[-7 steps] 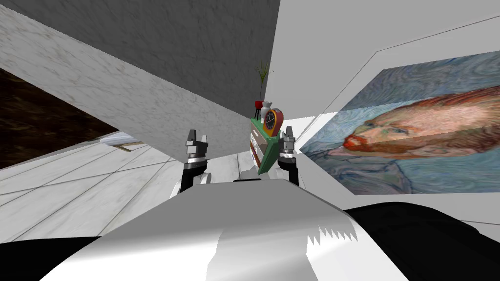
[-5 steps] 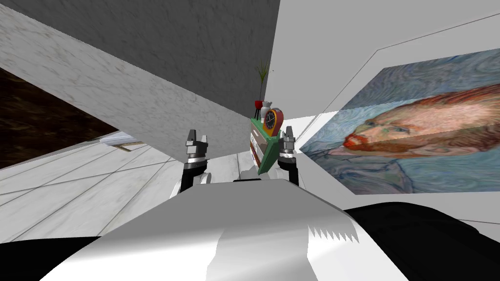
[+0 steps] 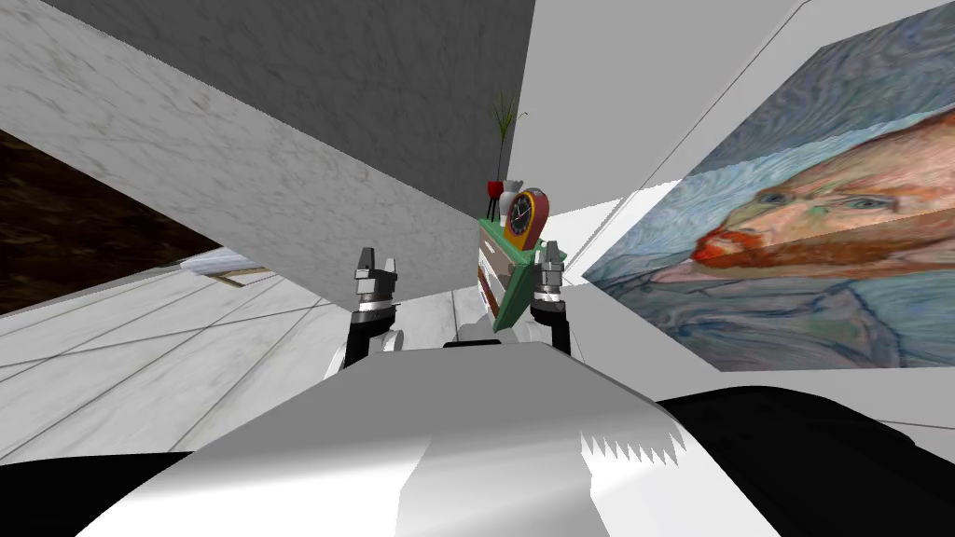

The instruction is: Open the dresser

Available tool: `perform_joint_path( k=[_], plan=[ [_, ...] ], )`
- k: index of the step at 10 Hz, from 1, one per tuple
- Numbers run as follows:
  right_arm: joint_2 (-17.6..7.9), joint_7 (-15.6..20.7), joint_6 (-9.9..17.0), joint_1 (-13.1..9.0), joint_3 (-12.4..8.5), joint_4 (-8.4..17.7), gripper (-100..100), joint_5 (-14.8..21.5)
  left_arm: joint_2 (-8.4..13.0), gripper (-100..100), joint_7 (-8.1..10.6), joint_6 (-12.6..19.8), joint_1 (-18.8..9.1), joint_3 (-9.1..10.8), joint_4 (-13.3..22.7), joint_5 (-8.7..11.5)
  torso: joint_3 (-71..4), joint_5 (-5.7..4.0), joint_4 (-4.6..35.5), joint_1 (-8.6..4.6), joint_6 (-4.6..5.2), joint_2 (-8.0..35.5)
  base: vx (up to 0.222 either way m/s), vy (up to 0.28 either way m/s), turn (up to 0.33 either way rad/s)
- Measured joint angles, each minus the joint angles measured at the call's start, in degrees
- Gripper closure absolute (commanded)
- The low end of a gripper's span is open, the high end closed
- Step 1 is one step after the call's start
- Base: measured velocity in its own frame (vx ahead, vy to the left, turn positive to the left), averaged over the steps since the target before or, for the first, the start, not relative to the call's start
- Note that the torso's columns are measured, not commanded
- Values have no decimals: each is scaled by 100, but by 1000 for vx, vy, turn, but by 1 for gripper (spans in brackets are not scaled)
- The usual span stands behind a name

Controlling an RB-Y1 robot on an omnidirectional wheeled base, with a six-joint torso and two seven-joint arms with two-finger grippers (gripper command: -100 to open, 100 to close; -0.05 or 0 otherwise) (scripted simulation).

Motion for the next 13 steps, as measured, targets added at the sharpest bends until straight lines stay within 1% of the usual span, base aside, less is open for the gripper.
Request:
perform_joint_path(
  k=[2,3,4,5,6,7,8,9,11,12,13],
  plan=[
    [0,0,0,0,0,0,0,0,0,0,0,0,0,0,0,0,-1691,0,846,0,0,846,0,0,0],
    [0,0,0,0,0,0,-100,0,0,0,0,0,0,0,0,0,-2538,0,1269,0,0,1269,22,18,-18],
    [-125,7,23,23,23,27,-100,42,0,0,0,0,1,0,2,0,-2934,1,1457,4,0,1458,30,50,-38],
    [-267,31,94,11,64,80,-100,120,-1,0,0,1,1,-1,2,0,-3048,3,1512,13,0,1509,30,93,-38],
    [-452,24,190,-27,32,172,-100,180,-1,0,0,0,1,-1,2,0,-3074,6,1528,20,0,1524,31,113,-53],
    [-598,31,283,3,65,254,-100,285,-1,0,0,0,1,-1,2,0,-3076,5,1534,17,0,1532,51,118,-72],
    [-750,31,376,-42,50,433,-100,392,-1,0,0,0,1,-1,2,0,-3078,2,1535,7,0,1530,56,145,-74],
    [-852,55,486,-88,82,623,-100,545,-2,0,0,0,2,-1,2,0,-3079,2,1535,9,0,1531,57,121,-23],
    [-980,77,755,-121,123,741,-100,736,-1,0,0,0,1,-1,2,0,-3075,-2,1537,-5,1,1538,56,149,-69],
    [-1112,65,905,-192,95,948,-100,872,-2,0,0,0,2,-2,2,0,-3076,3,1537,13,0,1535,54,139,-39],
    [-1122,87,1021,-165,148,986,-100,977,-1,0,0,0,1,-1,2,0,-3075,2,1538,-1,-1,1538,56,99,-57]
  ],
)
